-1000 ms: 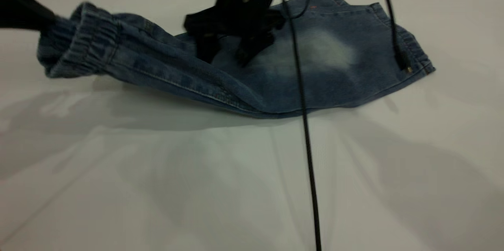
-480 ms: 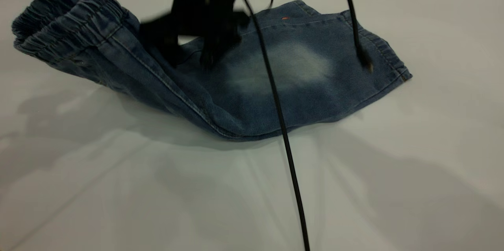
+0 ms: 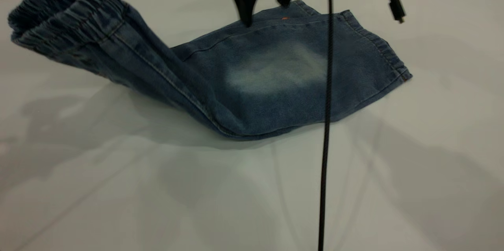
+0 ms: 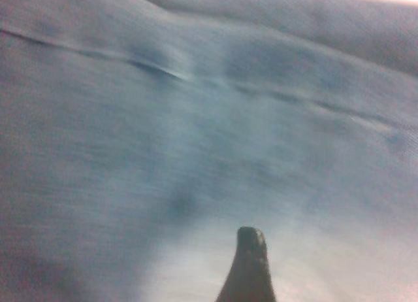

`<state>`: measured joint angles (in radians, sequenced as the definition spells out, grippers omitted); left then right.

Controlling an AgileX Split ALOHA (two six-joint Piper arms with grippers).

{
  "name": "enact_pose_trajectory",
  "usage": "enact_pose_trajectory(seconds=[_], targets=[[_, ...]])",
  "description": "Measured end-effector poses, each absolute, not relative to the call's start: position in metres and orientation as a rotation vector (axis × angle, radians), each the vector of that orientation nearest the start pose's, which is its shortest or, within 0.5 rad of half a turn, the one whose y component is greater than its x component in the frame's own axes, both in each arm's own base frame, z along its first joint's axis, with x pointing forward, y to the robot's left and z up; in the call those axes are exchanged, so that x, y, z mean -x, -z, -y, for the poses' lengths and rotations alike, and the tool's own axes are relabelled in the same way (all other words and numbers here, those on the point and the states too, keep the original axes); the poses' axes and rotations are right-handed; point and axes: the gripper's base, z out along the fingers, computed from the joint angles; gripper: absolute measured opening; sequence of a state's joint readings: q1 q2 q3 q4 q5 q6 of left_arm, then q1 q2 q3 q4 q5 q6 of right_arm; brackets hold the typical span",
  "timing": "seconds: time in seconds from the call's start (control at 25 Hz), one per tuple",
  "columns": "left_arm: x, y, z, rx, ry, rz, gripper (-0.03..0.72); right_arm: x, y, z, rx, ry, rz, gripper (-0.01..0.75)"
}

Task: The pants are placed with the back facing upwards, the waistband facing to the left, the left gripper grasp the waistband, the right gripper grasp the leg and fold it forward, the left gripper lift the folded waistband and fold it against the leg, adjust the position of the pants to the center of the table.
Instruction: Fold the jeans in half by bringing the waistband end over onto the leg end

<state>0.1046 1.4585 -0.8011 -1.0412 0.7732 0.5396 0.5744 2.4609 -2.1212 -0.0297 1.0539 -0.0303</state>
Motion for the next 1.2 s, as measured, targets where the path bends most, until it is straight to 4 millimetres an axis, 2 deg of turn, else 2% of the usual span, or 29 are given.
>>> enact_pose_trajectory(seconds=[0.2,0.36,0.52,0.72,0.84,0.96,1.08,1.2], targets=[[-0.266,-0.247,0.028,0.29,0.922,-2.469,0.051,-0.433,-0.106,-0.279,0.903,-0.024,-2.817,0.517],[-0.27,-0.258,0.029,0.257,0.936,-2.446,0.051,-0.426,-0.08,-0.286,0.89,-0.164,-2.897,0.517],[-0.277,-0.271,0.029,0.234,0.94,-2.407,0.051,-0.418,-0.08,-0.298,0.897,-0.323,-2.918,0.517],[-0.28,-0.272,0.037,0.202,0.935,-2.403,0.051,-0.405,-0.083,-0.316,0.963,-0.467,-2.906,0.517],[-0.282,-0.27,0.055,0.156,0.935,-2.406,0.051,-0.401,-0.089,-0.324,0.991,-0.552,-2.895,0.517],[-0.284,-0.263,0.073,0.131,0.938,-2.426,0.051,-0.405,-0.106,-0.321,1.002,-0.55,-2.882,0.51],[-0.287,-0.255,0.086,0.09,0.948,-2.458,0.051,-0.421,-0.136,-0.305,0.99,-0.468,-2.821,0.496],[-0.292,-0.256,0.094,0.057,0.954,-2.461,0.051,-0.44,-0.171,-0.28,0.912,-0.373,-2.78,0.479]])
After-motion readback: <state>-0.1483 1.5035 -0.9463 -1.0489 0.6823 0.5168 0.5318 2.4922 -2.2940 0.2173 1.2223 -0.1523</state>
